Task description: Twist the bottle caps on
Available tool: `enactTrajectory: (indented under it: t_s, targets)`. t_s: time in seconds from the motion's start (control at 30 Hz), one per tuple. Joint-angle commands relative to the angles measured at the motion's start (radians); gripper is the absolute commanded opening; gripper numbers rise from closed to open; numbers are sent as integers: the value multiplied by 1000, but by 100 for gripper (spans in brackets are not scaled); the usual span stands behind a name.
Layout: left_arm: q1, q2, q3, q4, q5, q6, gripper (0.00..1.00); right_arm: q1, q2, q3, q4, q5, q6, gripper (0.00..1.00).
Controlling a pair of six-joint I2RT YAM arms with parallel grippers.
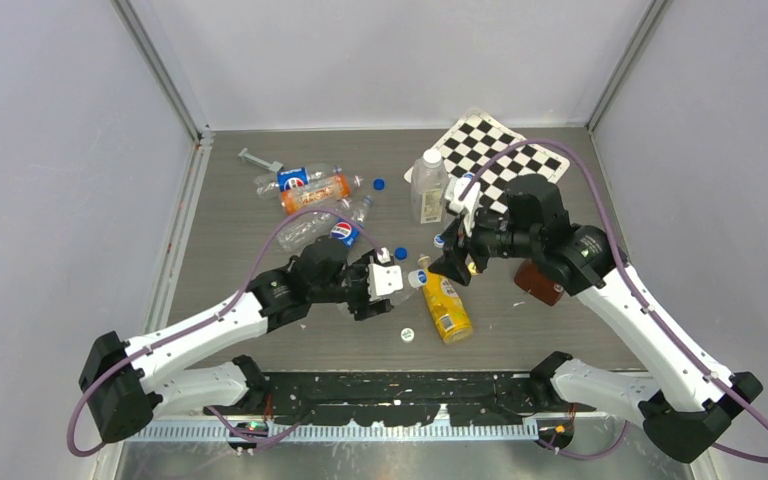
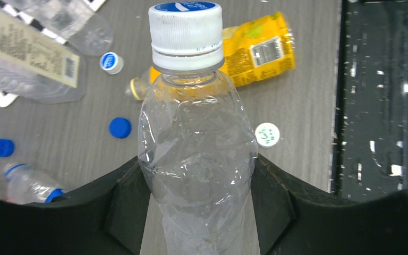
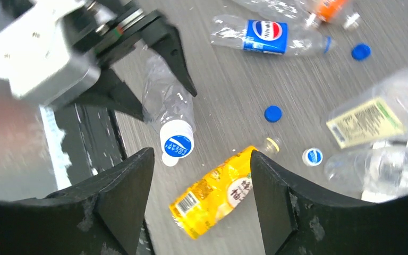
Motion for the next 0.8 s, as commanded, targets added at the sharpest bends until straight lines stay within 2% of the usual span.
enactTrajectory:
  t_s: [0.0, 0.1, 0.23, 0.4, 0.77]
  targets:
    - [-2, 19, 59, -26, 159, -21, 0, 12, -29, -64, 16, -235, -452, 71]
    - [-2, 33, 66, -39, 171, -22, 0, 37, -6, -67, -12, -277, -525, 67]
    - [-2, 33, 69, -44, 179, -22, 0, 122, 51, -11, -142, -183, -642, 65]
    - [-2, 31, 69, -46, 181, -20, 0, 162, 88, 2, -177, -156, -665, 64]
    - [-2, 19, 71, -49, 192, -16, 0, 179, 131, 8, -197, -101, -700, 55]
